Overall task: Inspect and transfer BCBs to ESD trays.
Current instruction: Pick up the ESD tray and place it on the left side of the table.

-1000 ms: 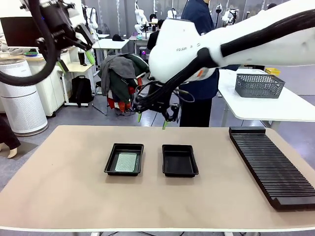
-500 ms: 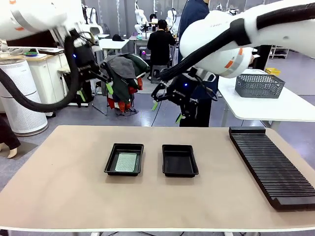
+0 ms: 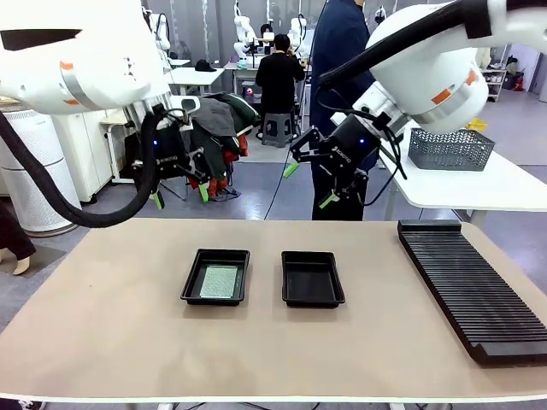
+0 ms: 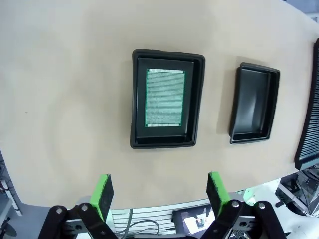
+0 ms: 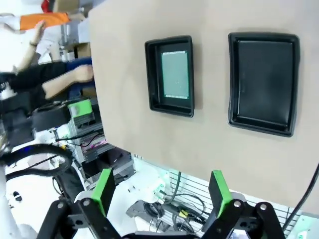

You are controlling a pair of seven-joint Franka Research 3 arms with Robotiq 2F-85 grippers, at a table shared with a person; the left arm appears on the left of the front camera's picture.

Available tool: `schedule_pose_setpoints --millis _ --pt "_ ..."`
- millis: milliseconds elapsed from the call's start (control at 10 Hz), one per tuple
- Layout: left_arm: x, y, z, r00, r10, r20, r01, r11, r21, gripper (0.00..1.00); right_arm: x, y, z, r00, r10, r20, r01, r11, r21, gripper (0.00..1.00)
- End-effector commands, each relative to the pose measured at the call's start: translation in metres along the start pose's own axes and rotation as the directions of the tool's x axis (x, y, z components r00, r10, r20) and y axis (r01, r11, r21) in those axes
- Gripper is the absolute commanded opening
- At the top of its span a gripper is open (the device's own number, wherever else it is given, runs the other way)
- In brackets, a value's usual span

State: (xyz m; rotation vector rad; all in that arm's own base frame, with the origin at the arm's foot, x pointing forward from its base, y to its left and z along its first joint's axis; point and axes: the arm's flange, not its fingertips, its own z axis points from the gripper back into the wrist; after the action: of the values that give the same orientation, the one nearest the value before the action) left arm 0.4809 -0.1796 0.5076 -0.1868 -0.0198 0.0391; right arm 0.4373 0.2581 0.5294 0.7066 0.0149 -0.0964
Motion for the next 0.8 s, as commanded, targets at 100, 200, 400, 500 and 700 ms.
schedule_pose_setpoints --millis 100,200,400,500,700 --pt "0.008 0.005 -0.037 1.0 -0.009 0.025 0.008 0.999 0.048 1.0 0.0 0.0 0.0 1.0 0.0 0.0 0.0 1.0 0.0 1.0" --pt "0.011 0.005 -0.051 0.999 -0.032 0.037 0.031 0.998 0.048 1.0 0.0 0.0 0.0 1.0 0.0 0.0 0.0 1.0 0.0 1.0" --pt "0.017 0.007 -0.08 0.997 -0.055 0.046 0.053 0.998 0.037 1.0 0.0 0.0 0.0 1.0 0.0 0.0 0.0 1.0 0.0 1.0" --pt "0.02 0.008 -0.091 0.997 -0.053 0.051 0.05 0.997 0.05 1.0 0.0 0.0 0.0 1.0 0.0 0.0 0.0 1.0 0.0 1.0" --pt "0.024 0.003 -0.118 0.997 -0.061 0.049 0.057 0.995 0.088 1.0 0.0 0.0 0.0 1.0 0.0 0.0 0.0 1.0 0.0 1.0"
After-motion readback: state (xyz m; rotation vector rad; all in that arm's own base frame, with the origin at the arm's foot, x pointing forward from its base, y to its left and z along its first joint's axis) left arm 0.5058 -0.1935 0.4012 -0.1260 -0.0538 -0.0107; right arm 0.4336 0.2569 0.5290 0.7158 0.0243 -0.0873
